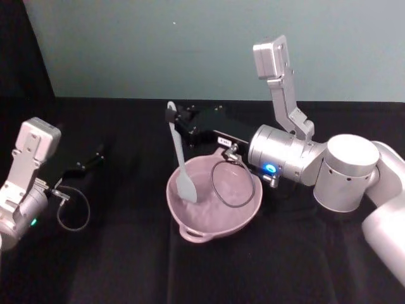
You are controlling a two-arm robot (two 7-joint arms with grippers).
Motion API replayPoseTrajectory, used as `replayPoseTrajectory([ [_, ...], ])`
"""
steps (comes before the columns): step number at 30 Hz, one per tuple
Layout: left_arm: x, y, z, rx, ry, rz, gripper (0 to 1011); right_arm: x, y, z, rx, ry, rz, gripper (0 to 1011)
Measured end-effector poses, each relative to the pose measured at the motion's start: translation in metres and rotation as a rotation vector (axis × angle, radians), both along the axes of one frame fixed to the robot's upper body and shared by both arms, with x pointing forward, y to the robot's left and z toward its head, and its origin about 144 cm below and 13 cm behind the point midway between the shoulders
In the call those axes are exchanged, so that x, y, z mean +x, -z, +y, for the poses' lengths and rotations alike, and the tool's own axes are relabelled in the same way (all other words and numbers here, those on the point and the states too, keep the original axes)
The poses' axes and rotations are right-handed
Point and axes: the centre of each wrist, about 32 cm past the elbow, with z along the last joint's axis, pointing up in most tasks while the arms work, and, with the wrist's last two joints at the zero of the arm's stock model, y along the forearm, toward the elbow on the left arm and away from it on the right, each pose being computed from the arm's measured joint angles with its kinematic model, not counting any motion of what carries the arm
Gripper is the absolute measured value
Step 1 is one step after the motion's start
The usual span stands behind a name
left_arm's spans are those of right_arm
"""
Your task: Use the one hand to pick up the spoon and stir the clear water in the bowl.
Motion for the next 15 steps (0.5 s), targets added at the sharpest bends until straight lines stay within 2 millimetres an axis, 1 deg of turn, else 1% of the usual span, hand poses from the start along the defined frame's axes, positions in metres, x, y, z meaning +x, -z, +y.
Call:
replayPoseTrajectory([
  [4, 0.000, 0.000, 0.000, 0.000, 0.000, 0.000, 1011, 0.009, 0.001, -0.004, -0.012, 0.027, -0.005, 110],
  [6, 0.000, 0.000, 0.000, 0.000, 0.000, 0.000, 1011, 0.010, 0.001, -0.005, -0.017, 0.035, -0.007, 110],
  [10, 0.000, 0.000, 0.000, 0.000, 0.000, 0.000, 1011, 0.016, 0.000, -0.022, -0.038, 0.101, -0.016, 110],
  [12, 0.000, 0.000, 0.000, 0.000, 0.000, 0.000, 1011, 0.017, 0.000, -0.033, -0.042, 0.136, -0.019, 110],
  [15, 0.000, 0.000, 0.000, 0.000, 0.000, 0.000, 1011, 0.015, -0.001, -0.044, -0.046, 0.165, -0.024, 110],
])
